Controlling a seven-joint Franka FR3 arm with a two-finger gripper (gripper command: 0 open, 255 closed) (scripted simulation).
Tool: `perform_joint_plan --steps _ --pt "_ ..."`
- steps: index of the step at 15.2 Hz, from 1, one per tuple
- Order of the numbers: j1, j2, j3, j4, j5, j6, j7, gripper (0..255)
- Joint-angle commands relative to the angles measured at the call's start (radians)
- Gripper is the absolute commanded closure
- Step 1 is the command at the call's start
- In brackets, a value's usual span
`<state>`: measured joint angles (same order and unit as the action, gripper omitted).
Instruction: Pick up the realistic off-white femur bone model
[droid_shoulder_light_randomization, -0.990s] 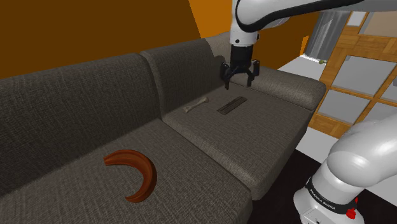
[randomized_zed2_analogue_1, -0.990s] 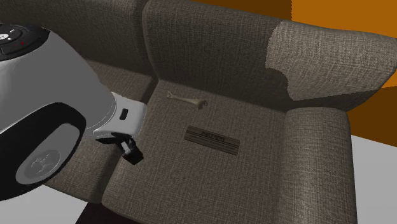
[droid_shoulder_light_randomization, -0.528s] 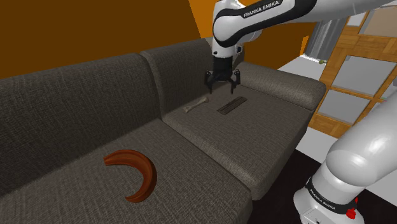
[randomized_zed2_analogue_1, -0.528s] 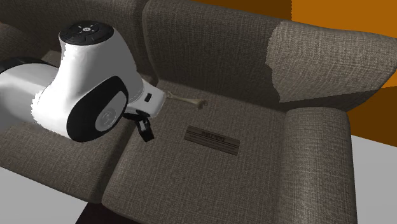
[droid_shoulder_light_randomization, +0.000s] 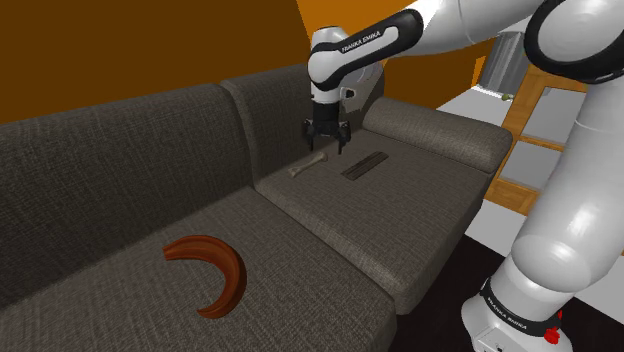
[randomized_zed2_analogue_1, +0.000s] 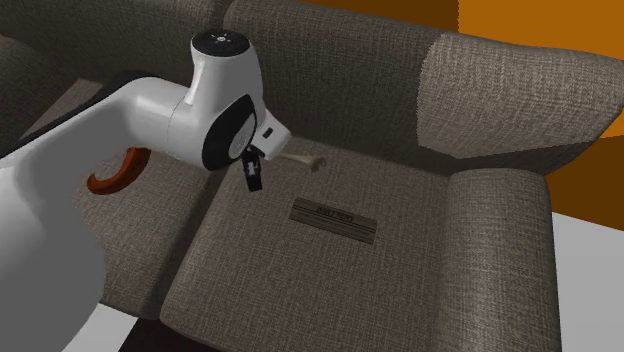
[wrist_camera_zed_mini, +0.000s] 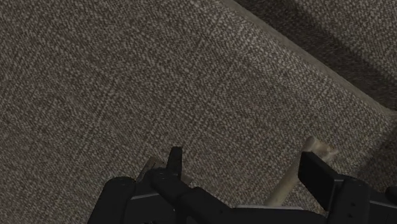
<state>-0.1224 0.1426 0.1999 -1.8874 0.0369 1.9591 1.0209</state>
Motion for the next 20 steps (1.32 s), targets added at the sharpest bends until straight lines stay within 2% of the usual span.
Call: perform_joint_plan --steps 1,11,20 --pt "0.001 0.072 -0.007 0.057 -0.005 0.013 0.056 0" --pt "0.012 0.465 -0.07 0.457 0.0 0.003 0.279 0" --pt "0.017 0.52 -0.079 0.437 0.001 0.078 0.279 0"
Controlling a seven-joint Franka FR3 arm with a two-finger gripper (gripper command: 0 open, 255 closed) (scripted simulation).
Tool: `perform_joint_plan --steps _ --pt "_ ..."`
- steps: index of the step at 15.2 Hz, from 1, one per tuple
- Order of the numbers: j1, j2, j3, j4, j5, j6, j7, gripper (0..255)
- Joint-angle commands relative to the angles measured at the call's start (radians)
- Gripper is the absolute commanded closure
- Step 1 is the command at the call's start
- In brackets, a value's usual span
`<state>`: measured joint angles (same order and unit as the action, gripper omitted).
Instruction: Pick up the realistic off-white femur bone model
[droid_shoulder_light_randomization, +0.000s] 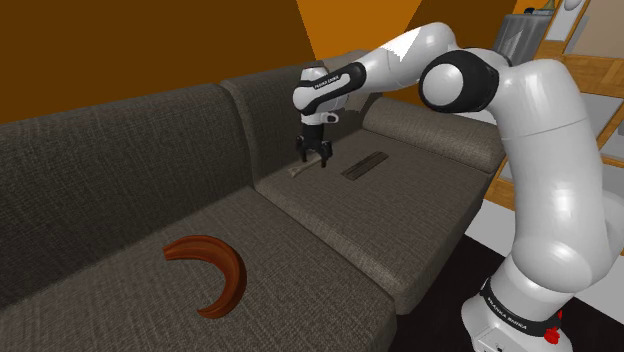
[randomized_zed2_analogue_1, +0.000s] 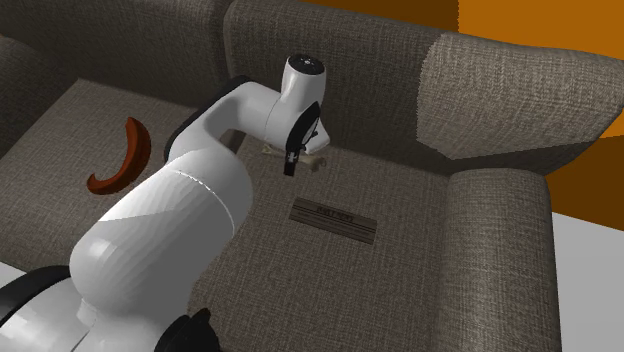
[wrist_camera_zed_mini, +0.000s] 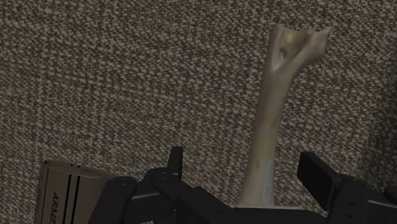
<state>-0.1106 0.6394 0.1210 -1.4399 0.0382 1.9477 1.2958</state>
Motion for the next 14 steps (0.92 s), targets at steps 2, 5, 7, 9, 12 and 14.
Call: perform_joint_plan --steps 2,5,7,9,12,14 --pt "0.007 0.024 0.0 0.004 0.0 0.076 0.007 255" --pt "0.003 0.002 0.0 -0.024 0.002 0.081 0.004 255" --pt "0.006 0.025 0.0 0.0 -0.001 0.08 0.006 255" --pt "0.007 0.008 0.002 -0.039 0.001 0.102 0.008 255" --pt "0.006 0.017 -0.002 -0.006 0.001 0.079 0.004 255" --pt "0.006 0.005 -0.002 0.002 0.003 0.059 0.005 255"
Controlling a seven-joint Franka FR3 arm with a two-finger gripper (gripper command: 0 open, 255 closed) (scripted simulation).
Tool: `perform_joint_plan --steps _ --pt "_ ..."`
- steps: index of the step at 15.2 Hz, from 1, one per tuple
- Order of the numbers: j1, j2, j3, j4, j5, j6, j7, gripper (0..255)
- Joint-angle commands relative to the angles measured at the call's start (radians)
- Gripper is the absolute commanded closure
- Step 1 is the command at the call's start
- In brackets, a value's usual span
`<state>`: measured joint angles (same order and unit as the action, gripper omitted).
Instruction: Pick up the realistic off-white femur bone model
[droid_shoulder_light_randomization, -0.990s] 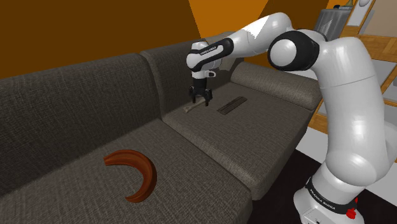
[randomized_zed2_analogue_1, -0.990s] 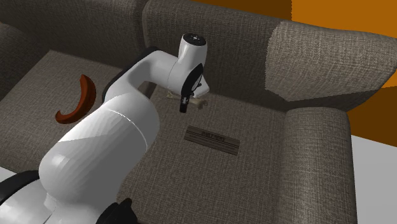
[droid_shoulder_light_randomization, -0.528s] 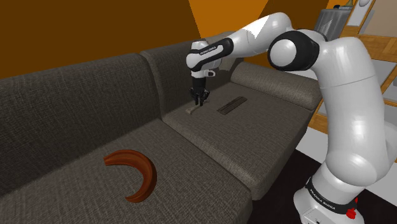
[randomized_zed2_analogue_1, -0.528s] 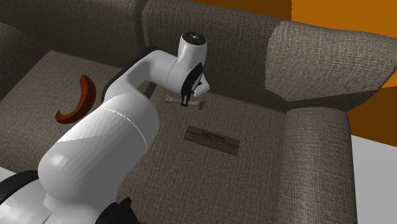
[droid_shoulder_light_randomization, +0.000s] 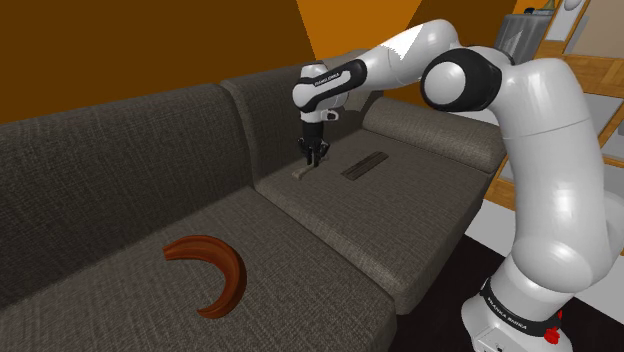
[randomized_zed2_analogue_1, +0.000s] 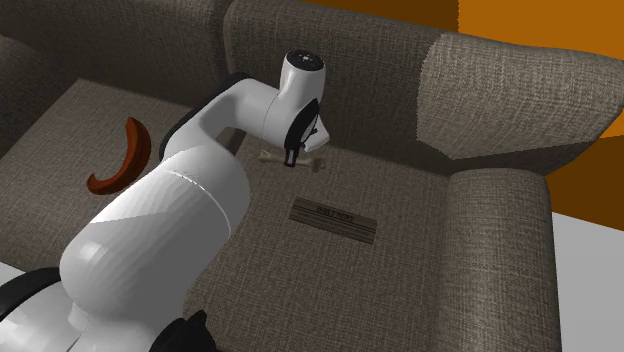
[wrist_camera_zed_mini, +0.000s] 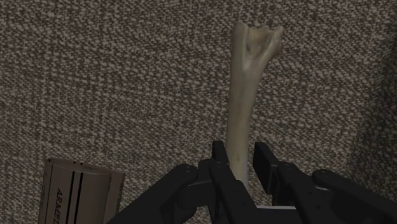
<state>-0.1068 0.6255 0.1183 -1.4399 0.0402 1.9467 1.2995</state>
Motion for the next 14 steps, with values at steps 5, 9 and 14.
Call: perform_joint_plan --steps 5,9,14 --pt "0.003 -0.007 0.001 0.027 0.003 0.008 0.004 255" --pt "0.003 -0.025 0.001 0.053 0.004 -0.035 0.007 255" --pt "0.003 -0.037 0.001 0.077 0.004 -0.071 0.009 255"
